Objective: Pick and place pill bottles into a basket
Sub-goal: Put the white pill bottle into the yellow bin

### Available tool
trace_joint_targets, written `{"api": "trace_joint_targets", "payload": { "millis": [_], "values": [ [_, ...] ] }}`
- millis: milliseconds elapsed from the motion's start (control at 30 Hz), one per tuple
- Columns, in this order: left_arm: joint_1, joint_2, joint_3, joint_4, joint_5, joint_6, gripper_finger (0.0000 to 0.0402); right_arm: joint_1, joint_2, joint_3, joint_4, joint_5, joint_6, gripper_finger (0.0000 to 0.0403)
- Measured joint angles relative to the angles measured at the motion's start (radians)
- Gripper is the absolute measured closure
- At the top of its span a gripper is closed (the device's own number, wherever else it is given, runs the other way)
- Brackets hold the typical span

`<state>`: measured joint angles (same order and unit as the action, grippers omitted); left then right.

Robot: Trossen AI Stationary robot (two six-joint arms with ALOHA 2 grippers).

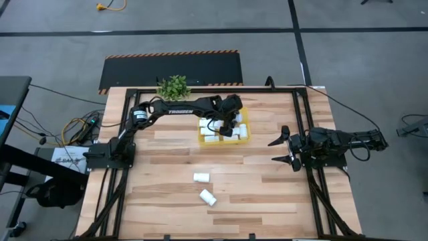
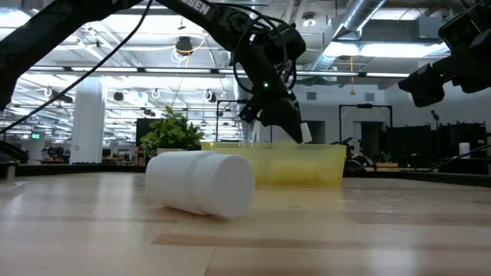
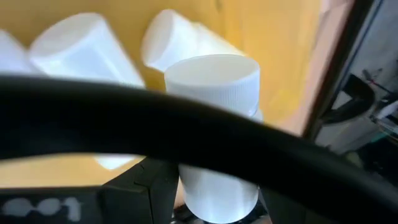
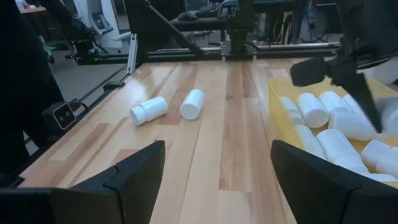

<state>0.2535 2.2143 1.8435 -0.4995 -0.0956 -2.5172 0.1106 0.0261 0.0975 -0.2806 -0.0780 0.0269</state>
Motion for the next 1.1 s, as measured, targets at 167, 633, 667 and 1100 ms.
{"api": "trace_joint_targets", "payload": {
  "millis": [167, 633, 667, 1100],
  "values": [
    [-0.003, 0.000, 0.000, -0.017, 0.012, 0.000, 0.0223, 0.000, 0.000, 0.000, 0.000, 0.000, 0.000, 0.0117],
    [-0.034, 0.000, 0.000, -0.015, 0.000, 0.005, 0.0141, 0.000, 0.000, 0.000, -0.001, 0.000, 0.000, 0.0117],
    [-0.039, -0.001, 0.000, -0.015, 0.000, 0.005, 0.0137, 0.000, 0.000, 0.000, -0.001, 0.000, 0.000, 0.0117],
    [-0.152, -0.142, 0.000, -0.283, -0.021, 0.024, 0.0124, 0.000, 0.000, 0.000, -0.001, 0.000, 0.000, 0.0117]
  ]
}}
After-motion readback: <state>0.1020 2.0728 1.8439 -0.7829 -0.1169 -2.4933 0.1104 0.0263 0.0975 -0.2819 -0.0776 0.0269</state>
